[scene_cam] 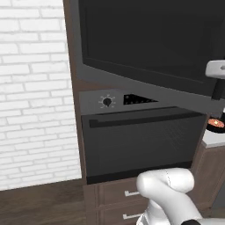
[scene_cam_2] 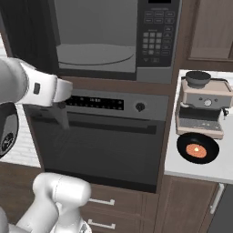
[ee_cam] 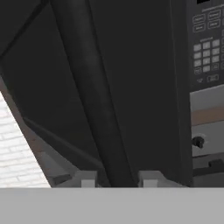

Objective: Open the microwave, place the bowl with waffle inside the microwave, then close the microwave door and turn it on.

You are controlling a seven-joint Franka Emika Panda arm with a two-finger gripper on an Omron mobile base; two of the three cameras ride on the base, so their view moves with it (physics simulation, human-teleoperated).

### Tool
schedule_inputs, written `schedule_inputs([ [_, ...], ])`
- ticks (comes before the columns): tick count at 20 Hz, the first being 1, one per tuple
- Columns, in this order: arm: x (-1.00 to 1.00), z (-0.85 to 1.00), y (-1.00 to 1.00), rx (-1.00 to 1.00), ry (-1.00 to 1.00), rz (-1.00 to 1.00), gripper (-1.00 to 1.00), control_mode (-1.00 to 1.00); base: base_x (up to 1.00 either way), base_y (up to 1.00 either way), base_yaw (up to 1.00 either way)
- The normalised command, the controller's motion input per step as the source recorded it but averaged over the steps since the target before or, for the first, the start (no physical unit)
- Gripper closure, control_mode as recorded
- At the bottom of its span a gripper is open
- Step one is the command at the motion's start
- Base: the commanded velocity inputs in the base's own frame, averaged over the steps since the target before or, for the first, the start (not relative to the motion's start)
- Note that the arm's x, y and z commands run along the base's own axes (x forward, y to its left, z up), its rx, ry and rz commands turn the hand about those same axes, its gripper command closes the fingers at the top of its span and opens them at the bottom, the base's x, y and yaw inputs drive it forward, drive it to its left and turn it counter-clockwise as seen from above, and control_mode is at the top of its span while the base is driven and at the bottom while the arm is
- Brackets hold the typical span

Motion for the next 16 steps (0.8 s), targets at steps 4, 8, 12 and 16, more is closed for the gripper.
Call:
schedule_inputs([
  [4,-0.99,0.03,0.6,-0.03,-0.01,0.0,-1.0,-1.0,0.0,0.0,0.0],
  [8,-1.0,0.0,-0.44,0.04,-0.3,0.0,-1.0,-1.0,0.0,0.0,0.0],
  [12,-0.62,0.18,-0.71,0.11,-0.31,0.04,-1.0,-1.0,0.0,0.0,0.0],
  [16,0.13,0.18,-0.96,0.14,-0.14,0.11,-1.0,-1.0,0.0,0.0,0.0],
])
